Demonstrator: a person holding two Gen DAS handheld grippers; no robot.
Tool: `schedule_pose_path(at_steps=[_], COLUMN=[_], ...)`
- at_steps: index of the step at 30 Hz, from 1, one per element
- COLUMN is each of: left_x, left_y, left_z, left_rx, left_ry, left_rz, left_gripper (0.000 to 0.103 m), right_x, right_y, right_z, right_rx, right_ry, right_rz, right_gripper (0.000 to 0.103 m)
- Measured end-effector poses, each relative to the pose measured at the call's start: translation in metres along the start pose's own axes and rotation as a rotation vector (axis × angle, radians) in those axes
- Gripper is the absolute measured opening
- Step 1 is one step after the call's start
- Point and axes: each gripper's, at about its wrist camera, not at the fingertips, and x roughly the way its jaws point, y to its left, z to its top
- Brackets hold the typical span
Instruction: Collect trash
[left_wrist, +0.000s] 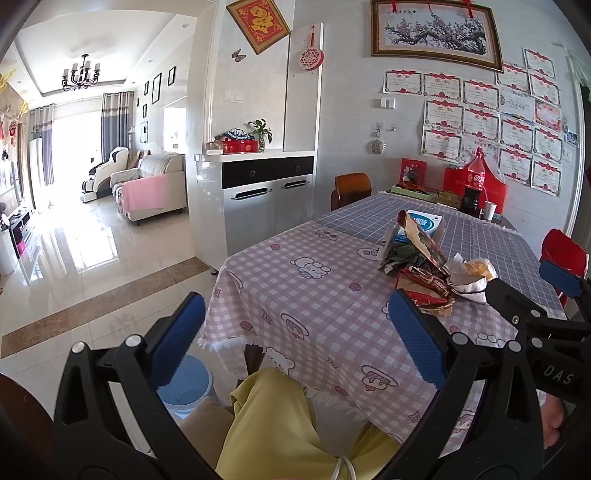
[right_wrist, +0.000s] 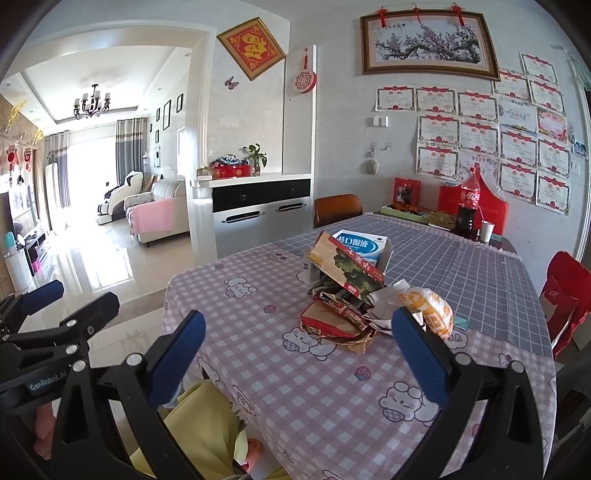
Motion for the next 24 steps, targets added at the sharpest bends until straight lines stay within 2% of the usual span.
schedule_pose_path(at_steps=[24], left_x=[0.0004], left_y=[0.0004], left_z=[-0.0038], left_rx=[0.002], left_ry=[0.007], left_rz=[-0.002], left_gripper=[0.097], right_x=[0.0047], right_y=[-0.0017], right_z=[-0.0013], right_rx=[0.000], right_ry=[0.018], right_rz=[-0.005], right_gripper=[0.099])
